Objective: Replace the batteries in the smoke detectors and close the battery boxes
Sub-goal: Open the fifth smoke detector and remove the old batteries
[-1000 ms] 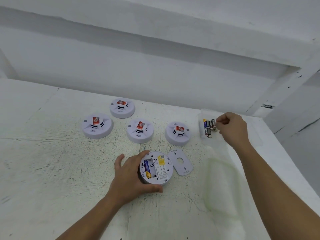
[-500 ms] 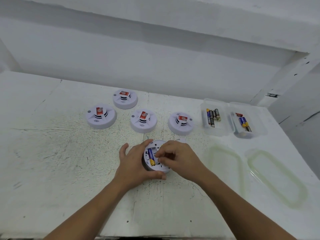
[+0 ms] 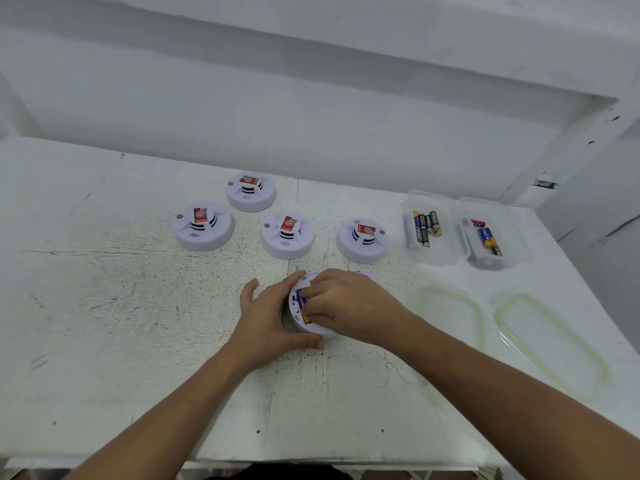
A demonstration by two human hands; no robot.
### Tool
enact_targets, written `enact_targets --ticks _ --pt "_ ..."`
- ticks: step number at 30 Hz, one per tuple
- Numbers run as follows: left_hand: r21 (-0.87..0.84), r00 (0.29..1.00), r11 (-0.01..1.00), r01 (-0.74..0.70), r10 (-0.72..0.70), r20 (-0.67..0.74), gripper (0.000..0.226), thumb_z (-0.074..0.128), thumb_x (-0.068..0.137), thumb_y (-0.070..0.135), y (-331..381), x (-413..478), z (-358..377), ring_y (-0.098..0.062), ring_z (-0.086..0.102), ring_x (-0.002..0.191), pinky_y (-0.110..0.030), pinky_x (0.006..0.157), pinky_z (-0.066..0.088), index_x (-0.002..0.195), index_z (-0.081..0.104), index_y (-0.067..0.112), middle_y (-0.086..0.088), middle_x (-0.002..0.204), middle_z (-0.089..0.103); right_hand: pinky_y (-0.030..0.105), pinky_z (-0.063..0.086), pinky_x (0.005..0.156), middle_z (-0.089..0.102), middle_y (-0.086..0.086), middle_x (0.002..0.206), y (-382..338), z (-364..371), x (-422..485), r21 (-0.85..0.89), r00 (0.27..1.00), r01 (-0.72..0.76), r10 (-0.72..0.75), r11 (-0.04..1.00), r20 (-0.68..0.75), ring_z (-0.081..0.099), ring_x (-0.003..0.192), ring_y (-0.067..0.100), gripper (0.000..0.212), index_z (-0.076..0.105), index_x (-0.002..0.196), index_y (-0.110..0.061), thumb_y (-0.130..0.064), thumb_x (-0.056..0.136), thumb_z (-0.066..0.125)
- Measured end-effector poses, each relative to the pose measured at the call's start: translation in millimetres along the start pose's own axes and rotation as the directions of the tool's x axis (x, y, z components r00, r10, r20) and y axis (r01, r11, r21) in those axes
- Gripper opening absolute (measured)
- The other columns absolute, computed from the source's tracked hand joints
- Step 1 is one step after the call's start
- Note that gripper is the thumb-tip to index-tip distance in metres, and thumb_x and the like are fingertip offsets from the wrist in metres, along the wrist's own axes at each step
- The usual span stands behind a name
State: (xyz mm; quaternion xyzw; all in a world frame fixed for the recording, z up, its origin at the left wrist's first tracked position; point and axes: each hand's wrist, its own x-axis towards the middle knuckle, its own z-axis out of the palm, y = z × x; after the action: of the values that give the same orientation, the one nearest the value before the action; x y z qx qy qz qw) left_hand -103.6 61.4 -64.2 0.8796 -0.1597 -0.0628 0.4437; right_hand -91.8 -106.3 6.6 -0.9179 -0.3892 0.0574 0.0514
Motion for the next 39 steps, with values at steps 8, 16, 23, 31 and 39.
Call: enact_targets --ticks 8,16,23,31,39 --pt "-0.008 1.0 1.0 0.005 -0.005 -0.001 0.113 0.07 0.042 0.077 1.4 -0.2 0.8 0.017 0.043 0.116 -0.033 0.114 -0.01 0.14 0.03 0.039 0.033 0.118 0.056 0.034 0.047 0.043 0.058 0.004 0.06 -0.3 0.5 2.4 -0.032 0.997 0.082 -0.082 0.996 -0.007 0.054 0.057 0.026 0.01 0.06 0.06 -0.008 -0.007 0.07 0.06" --pt "0.01 1.0 1.0 -0.004 0.004 -0.01 0.109 0.067 0.044 0.078 0.4 -0.6 1.7 0.021 0.044 0.112 -0.035 0.114 -0.008 0.139 0.031 0.038 0.038 0.109 0.057 0.032 0.05 0.054 0.065 -0.001 0.074 1.7 0.3 -7.7 0.089 0.996 0.015 -0.007 0.996 -0.086 0.058 0.069 0.02 0.009 0.067 0.079 -0.016 -0.019 0.074 0.061" --pt "-0.009 0.999 1.0 0.001 -0.001 -0.032 0.111 0.067 0.042 0.081 1.1 -1.2 3.2 0.021 0.044 0.112 -0.032 0.113 -0.009 0.138 0.032 0.039 0.039 0.105 0.058 0.031 0.047 0.078 0.065 -0.004 0.091 -7.9 -8.7 -13.5 0.342 0.958 -0.269 0.286 0.901 -0.001 0.051 0.095 0.009 0.018 0.073 0.097 -0.02 -0.028 0.085 0.061" --pt "-0.003 0.998 1.0 0.014 -0.014 -0.055 0.111 0.059 0.036 0.09 3.4 -0.8 5.0 0.023 0.04 0.113 -0.034 0.114 -0.007 0.134 0.028 0.048 0.038 0.11 0.055 0.027 0.053 0.073 0.074 -0.005 0.086 -4.9 -13.8 -18.4 0.675 0.81 -0.46 0.583 0.577 0.054 0.067 0.078 0.01 0.02 0.074 0.09 -0.019 -0.006 0.077 0.065" --pt "0.096 0.996 0.995 0.012 -0.003 -0.091 0.112 0.059 0.046 0.088 3.9 -2.0 7.7 0.007 0.042 0.118 -0.035 0.115 -0.007 0.142 0.026 0.039 0.026 0.124 0.052 0.023 0.053 0.058 0.065 0.012 0.082 69.1 -47.1 -40.9 0.962 0.603 -0.271 0.778 -0.01 0.178 0.058 0.066 0.019 0.024 0.066 0.087 -0.002 0.018 0.074 0.063"
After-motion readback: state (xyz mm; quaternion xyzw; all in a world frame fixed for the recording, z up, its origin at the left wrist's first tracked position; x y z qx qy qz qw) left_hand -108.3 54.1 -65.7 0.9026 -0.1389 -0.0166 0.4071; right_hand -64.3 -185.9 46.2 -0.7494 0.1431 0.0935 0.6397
